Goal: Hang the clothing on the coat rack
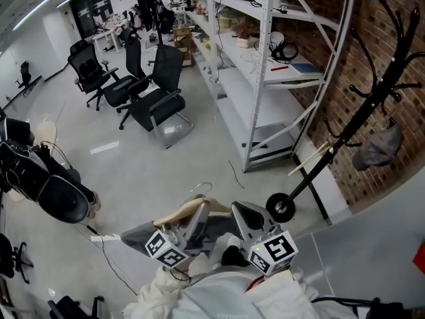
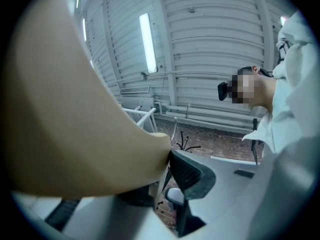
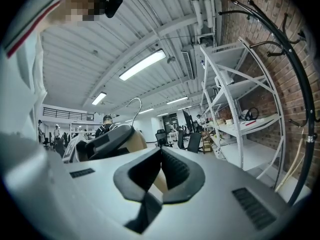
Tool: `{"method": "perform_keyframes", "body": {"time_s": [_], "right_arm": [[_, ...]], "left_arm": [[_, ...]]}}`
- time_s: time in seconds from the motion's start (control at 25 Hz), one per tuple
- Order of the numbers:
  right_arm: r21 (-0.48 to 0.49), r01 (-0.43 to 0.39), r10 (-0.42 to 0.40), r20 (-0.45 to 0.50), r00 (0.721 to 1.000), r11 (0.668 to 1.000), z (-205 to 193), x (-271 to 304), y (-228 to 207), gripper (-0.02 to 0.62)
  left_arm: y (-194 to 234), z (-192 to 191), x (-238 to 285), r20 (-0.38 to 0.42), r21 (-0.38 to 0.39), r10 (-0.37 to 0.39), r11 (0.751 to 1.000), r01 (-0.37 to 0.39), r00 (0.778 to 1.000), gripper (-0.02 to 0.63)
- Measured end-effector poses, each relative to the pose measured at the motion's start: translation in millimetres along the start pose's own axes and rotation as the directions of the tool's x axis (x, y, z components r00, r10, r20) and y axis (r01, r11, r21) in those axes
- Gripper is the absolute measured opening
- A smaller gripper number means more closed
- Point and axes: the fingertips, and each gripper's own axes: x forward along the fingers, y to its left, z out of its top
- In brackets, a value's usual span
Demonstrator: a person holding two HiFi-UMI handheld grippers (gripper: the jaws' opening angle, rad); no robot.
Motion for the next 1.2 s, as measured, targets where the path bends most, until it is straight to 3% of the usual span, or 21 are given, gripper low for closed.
{"method": "perform_keyframes", "body": {"time_s": [0.48,1.2], "right_arm": [[0.012,0.006,-0.006,0.009,1.0,1.0,3.3,63.3,-69.2,0.025],[0.029,0.128,-0.13,0.048,0.99,0.991,27.5,134.2,-231.1,0.025]], "left_arm": [[67.0,-9.9,54.6,-0.009,-0.039,-0.013,0.999,0.013,1.0,0.098],[166.0,-57.9,203.4,-0.096,-0.101,-0.117,0.989,0.108,0.988,0.098]]}}
